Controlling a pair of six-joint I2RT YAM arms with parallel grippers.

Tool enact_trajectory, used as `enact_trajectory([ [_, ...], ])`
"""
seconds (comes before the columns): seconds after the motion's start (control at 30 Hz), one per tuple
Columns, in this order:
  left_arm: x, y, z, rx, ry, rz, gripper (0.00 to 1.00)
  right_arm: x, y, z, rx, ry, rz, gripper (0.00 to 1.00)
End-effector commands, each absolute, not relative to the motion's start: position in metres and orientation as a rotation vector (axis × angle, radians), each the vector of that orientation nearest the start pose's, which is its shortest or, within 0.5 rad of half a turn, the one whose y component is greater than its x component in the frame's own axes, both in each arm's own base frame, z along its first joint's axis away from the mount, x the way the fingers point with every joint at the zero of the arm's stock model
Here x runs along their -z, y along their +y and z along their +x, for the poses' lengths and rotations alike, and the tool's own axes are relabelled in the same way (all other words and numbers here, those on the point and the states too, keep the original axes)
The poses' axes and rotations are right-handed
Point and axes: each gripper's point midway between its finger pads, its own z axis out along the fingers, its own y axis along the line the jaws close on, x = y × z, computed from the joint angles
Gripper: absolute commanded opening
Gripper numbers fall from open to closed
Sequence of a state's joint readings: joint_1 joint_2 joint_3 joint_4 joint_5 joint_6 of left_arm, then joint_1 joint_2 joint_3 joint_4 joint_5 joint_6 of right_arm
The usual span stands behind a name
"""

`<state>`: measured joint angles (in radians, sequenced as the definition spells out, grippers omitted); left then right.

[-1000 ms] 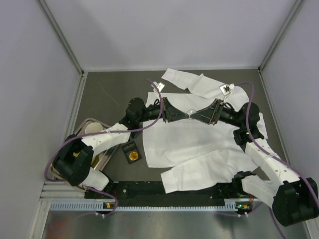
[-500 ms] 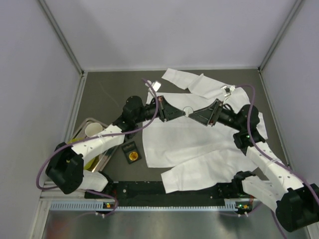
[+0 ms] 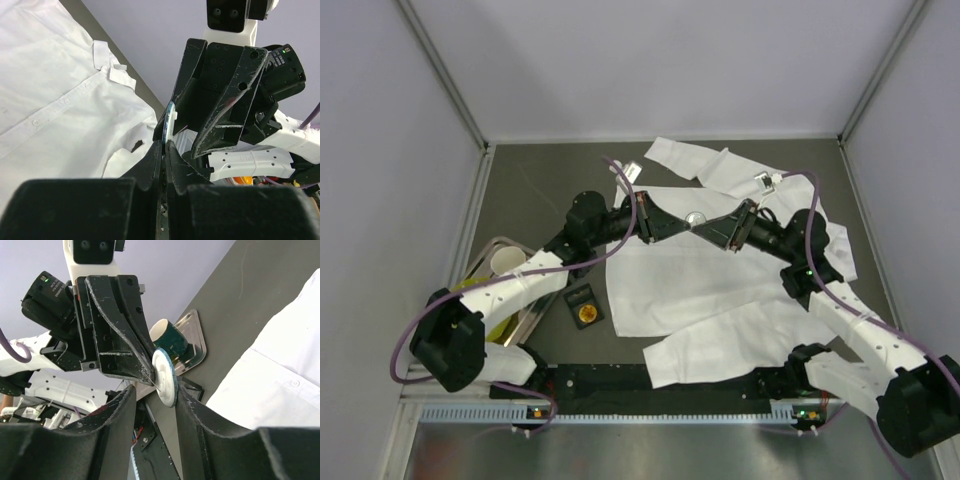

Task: Remove the brooch from the garment
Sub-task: Close the brooch.

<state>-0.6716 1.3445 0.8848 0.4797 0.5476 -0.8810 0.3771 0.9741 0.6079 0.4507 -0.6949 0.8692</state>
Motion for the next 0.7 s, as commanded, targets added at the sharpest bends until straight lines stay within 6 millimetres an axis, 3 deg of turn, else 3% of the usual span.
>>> enact_trajectory([
  [0.0, -0.3264, -0.3481, 0.2479, 1.583, 1.675, 0.354, 0.00, -0.3073, 0.2436, 0.2407, -1.452, 1.602, -0.257, 0.36],
  [0.67, -0.3290, -0.3470, 0.2483, 1.531, 1.675, 0.366, 0.00, -0.3001, 0.2460, 0.2462, -1.459, 1.623, -0.210, 0.30],
])
